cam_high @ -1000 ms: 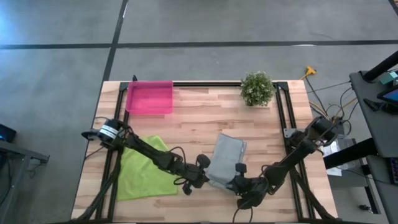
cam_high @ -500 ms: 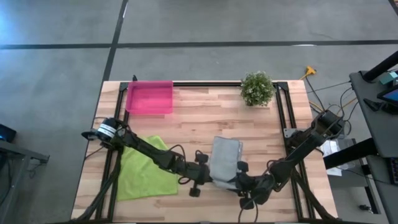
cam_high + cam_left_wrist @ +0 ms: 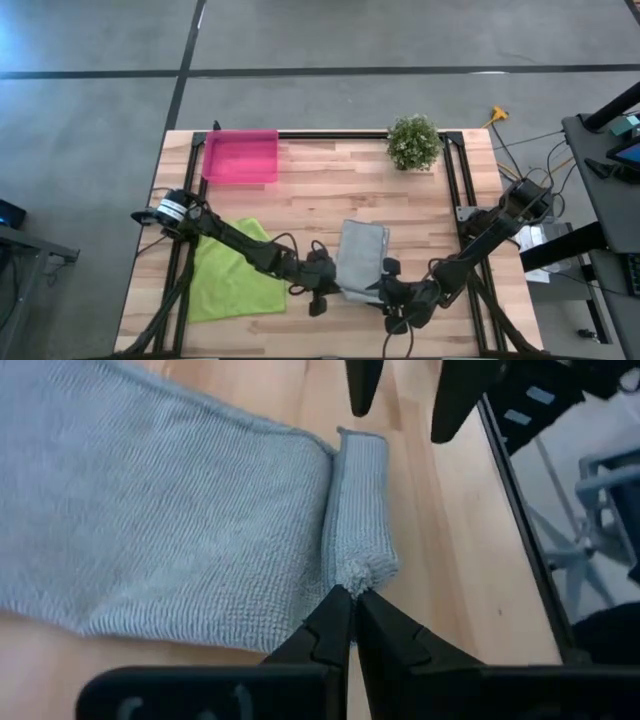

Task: Roll microfiber towels into tight, uniform cylinder then place into a basket
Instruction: Roll the blue microfiber cloth

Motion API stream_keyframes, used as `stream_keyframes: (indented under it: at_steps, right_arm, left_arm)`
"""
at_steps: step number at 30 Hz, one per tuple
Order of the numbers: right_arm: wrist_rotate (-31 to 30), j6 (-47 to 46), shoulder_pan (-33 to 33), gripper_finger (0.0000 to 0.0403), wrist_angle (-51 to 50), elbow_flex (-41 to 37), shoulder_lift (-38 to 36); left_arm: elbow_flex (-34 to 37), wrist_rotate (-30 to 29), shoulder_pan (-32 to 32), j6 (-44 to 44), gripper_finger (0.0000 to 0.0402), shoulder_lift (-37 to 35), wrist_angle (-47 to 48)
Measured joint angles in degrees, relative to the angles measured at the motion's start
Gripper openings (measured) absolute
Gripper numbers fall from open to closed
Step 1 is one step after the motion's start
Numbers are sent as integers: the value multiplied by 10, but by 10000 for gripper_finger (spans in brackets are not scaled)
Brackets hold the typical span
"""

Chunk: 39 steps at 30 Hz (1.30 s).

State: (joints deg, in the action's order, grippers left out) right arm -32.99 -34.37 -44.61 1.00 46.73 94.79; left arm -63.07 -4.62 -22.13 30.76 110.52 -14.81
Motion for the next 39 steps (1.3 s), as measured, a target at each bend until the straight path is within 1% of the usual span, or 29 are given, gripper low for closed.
stream_keyframes:
  at_steps: [6,11,17,22,30,35,39]
  right_arm:
    - [18,-47,0,156,13,-1,3]
    - [18,-46,0,147,27,-1,6]
    - [18,-44,0,163,43,-2,39]
    - [19,-45,0,175,59,-3,75]
    - [14,-42,0,175,61,-3,78]
    - [14,-55,0,159,57,-7,78]
    - [14,-55,1,124,57,-9,78]
  left_arm:
    - [6,0,0,66,0,0,-1]
    - [13,-4,0,125,0,0,0]
    - [16,-5,0,210,0,0,-1]
    - [17,-20,0,249,0,0,-4]
    - [17,-20,0,323,0,0,-9]
    - [17,-20,0,376,0,0,-11]
    - [17,-17,-1,394,0,0,-11]
